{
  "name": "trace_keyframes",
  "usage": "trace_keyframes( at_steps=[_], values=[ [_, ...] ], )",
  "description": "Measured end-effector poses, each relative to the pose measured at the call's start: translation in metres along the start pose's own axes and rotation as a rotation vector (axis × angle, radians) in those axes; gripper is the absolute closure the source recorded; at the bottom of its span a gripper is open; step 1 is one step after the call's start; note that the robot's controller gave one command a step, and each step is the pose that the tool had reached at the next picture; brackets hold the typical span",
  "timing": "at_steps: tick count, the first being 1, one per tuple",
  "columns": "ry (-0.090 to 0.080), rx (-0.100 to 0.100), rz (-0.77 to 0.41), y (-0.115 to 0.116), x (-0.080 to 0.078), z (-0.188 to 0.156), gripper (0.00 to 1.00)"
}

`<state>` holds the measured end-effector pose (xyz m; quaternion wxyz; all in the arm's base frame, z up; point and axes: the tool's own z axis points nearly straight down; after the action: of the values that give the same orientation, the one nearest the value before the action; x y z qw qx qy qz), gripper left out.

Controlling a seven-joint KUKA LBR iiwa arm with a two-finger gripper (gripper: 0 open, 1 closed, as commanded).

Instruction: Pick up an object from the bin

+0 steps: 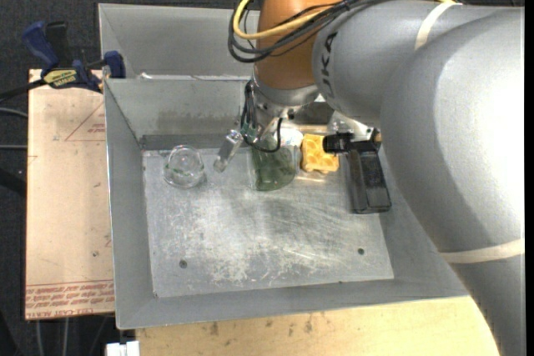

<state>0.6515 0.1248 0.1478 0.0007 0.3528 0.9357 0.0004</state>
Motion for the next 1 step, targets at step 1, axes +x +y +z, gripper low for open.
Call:
trace_keyframes(
  at_steps=[1],
  values=[
    [-0.007,-0.01,0.018,-0.035,-0.033,0.0239,0.0]
  ],
)
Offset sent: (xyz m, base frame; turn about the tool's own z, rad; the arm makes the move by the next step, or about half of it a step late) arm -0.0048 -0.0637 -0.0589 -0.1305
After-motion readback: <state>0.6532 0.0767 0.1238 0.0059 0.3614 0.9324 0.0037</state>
